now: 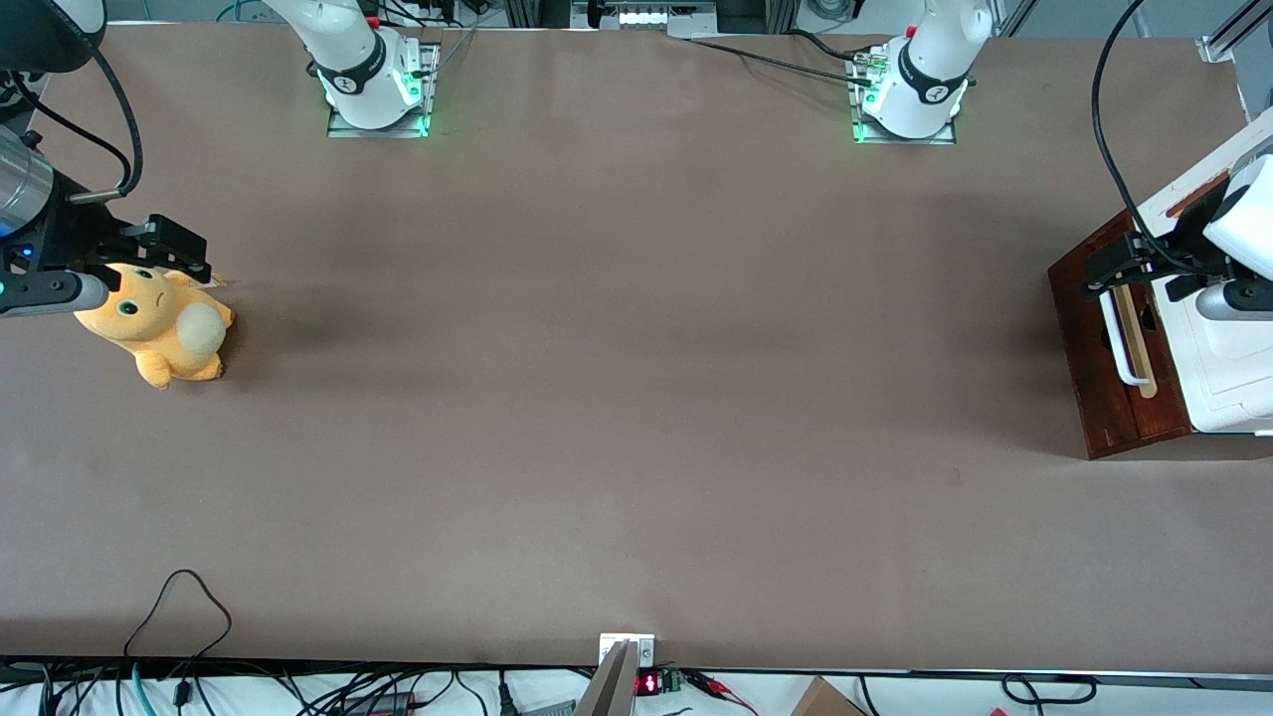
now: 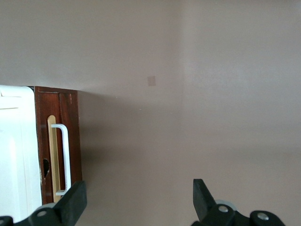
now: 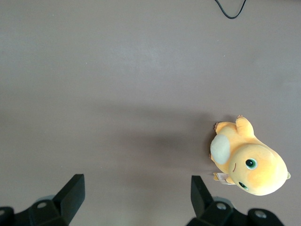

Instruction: Open lower drawer with left arm only

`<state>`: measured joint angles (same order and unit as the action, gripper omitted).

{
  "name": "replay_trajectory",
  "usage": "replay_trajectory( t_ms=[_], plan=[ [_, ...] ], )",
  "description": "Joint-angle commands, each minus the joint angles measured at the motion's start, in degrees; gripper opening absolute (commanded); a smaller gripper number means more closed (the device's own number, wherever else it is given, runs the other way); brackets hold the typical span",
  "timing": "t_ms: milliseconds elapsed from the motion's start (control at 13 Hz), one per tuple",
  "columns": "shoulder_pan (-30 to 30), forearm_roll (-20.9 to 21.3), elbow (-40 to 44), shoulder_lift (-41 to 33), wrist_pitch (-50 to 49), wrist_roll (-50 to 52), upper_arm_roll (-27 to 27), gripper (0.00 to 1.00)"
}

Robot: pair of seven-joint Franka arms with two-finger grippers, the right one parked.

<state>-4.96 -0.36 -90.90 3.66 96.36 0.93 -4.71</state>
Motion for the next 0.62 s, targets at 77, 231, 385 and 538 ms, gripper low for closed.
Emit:
replay_trajectory(
  t_ms=[77, 231, 385, 538],
  plan=[
    [-0.4, -0.5, 2.1, 0.8, -1.8, -0.1, -0.3, 1.00],
    [-0.4, -0.5, 2.1, 0.8, -1.7, 0.0, -0.3, 1.00],
    [-0.4, -0.6, 2.4, 1.0, -1.6, -0.1, -0.3, 1.00],
    [-0.5, -0.6, 2.6, 1.1, -1.6, -0.1, -0.2, 1.00]
  ],
)
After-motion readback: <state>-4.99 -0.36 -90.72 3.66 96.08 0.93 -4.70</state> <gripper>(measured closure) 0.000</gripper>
